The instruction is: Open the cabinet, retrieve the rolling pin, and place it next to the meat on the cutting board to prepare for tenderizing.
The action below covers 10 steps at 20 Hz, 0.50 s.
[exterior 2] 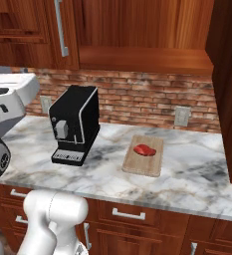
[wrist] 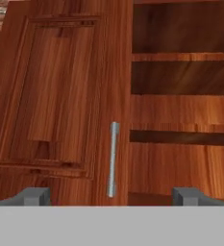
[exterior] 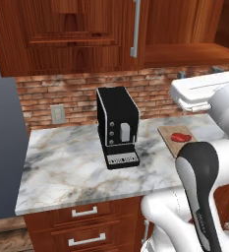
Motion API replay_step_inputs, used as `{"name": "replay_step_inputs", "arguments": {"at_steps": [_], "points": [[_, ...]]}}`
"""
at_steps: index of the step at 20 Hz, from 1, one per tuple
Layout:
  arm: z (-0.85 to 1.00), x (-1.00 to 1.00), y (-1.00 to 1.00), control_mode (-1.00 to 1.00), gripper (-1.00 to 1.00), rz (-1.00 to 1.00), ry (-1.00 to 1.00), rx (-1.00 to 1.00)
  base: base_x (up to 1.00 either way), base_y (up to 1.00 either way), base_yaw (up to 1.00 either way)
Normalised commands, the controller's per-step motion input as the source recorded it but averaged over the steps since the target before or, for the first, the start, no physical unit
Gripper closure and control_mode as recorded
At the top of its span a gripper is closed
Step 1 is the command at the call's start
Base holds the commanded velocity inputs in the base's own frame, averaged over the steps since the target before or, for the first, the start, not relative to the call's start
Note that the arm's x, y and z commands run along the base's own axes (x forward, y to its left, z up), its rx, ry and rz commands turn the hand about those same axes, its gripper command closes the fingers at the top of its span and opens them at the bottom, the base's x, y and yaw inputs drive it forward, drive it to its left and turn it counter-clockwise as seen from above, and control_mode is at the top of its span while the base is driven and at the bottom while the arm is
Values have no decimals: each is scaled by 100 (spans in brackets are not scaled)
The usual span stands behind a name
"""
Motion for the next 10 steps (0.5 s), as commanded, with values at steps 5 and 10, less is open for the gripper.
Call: {"name": "replay_step_inputs", "arguments": {"at_steps": [5,10], "points": [[41,39,26,-100,-100,6,-14,19,0,0,0],[32,51,8,-100,-100,0,-3,19,0,0,0]]}}
